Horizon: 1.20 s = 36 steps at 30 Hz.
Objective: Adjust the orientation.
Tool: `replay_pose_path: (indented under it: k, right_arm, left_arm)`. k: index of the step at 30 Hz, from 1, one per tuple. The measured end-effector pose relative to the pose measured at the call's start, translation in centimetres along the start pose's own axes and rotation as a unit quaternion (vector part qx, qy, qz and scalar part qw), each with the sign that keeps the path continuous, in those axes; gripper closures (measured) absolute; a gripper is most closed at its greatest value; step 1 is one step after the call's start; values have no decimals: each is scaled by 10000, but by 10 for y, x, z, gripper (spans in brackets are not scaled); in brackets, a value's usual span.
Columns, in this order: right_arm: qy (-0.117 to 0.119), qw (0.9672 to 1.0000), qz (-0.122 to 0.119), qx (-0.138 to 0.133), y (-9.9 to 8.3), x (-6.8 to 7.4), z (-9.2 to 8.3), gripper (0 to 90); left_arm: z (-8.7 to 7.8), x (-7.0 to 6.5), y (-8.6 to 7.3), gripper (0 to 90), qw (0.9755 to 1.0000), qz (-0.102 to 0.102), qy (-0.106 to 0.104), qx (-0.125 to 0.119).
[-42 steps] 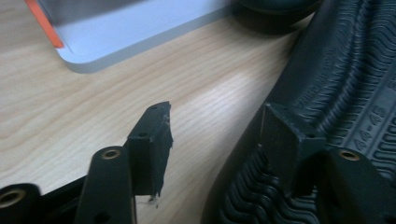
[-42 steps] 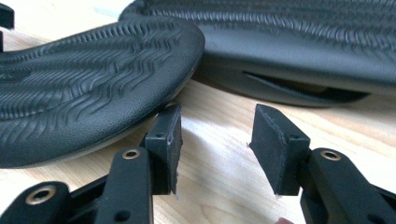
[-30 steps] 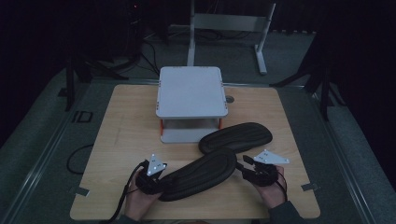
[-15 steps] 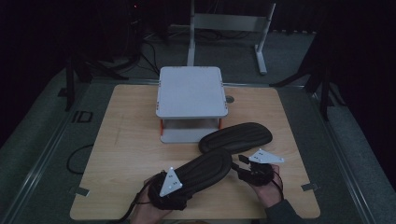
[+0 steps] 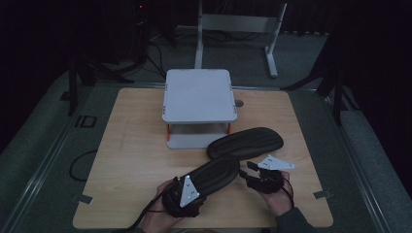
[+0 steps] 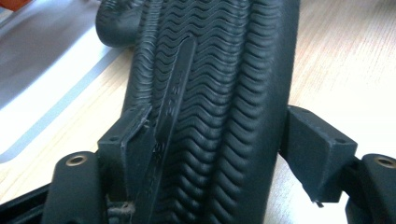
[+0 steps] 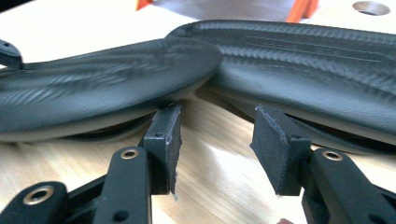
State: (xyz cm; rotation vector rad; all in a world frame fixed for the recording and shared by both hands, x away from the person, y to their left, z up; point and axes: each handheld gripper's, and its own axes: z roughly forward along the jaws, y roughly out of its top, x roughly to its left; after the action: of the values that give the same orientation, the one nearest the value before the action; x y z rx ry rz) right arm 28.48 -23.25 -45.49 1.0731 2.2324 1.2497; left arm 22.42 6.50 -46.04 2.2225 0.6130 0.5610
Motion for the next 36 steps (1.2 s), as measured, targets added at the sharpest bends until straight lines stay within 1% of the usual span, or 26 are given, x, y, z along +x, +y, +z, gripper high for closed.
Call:
replay_pose_path:
  k: [1,2,3,4,6,7,9,11,13,15,16,19,21,23,25,27,29,31,33,34,35,36]
  right_arm:
    - [34,10000,-66,-6,1,2,0,509]
    - [34,10000,-66,-6,1,2,0,509]
    - [44,10000,-77,-11,1,3,1,508]
    - [50,9999,-86,-9,2,4,2,507]
    - [64,9999,-86,3,2,4,3,503]
    - [63,9999,-87,13,2,4,3,502]
    - [72,9999,-88,20,3,4,4,498]
    - [76,9999,-94,16,3,4,4,497]
    - [81,9999,-96,19,4,5,5,495]
    - [89,9999,-100,24,4,5,7,493]
    - [89,9999,-100,24,4,5,7,493]
    - [94,9999,-103,33,5,5,8,491]
    - [87,9999,-97,23,5,5,8,491]
    - [81,9999,-65,4,6,4,9,490]
    - [75,10000,-58,4,6,4,9,490]
    - [78,10000,-57,0,6,3,9,490]
    - [79,10000,-51,16,6,3,10,490]
    - [79,10000,-49,16,6,3,10,490]
    - [76,10000,-46,22,5,3,10,489]
    - [70,10000,-43,25,5,2,11,489]
    - [73,10000,-26,43,5,2,11,489]
    - [71,10000,-26,46,5,2,12,489]
  left_arm:
    - [-1,0,0,342,10000,9,4,-41]
    - [-4,1,0,342,10000,40,5,-82]
    - [-7,3,1,389,9999,49,41,-129]
    - [-10,4,1,410,9999,72,54,-128]
    - [-14,9,1,455,9998,8,93,-184]
    - [-17,13,0,470,9997,-40,158,-191]
    - [-20,20,-2,474,9993,-124,310,-163]
    - [-22,26,-5,474,9989,-185,415,-129]
    - [-26,34,-9,466,9983,-329,441,-163]
    - [-29,41,-11,459,9982,-418,393,-176]
    - [-29,43,-12,459,9982,-423,389,-163]
    - [-33,49,-14,453,9980,-426,443,-117]
    - [-35,51,-17,449,9975,-408,582,-64]
    - [-40,53,-23,416,9974,-381,609,-52]
    - [-44,56,-29,401,9978,-346,571,-61]
    - [-47,60,-33,388,9978,-347,562,-2]
    - [-46,64,-36,358,9980,-275,572,-16]
    - [-44,68,-37,348,9982,-245,544,-65]
    - [-40,72,-38,337,9980,-135,606,-78]
    - [-36,75,-37,330,9981,-122,601,-101]
    - [-34,77,-37,303,9980,-102,608,-140]
    - [-32,78,-36,295,9977,-75,663,-146]
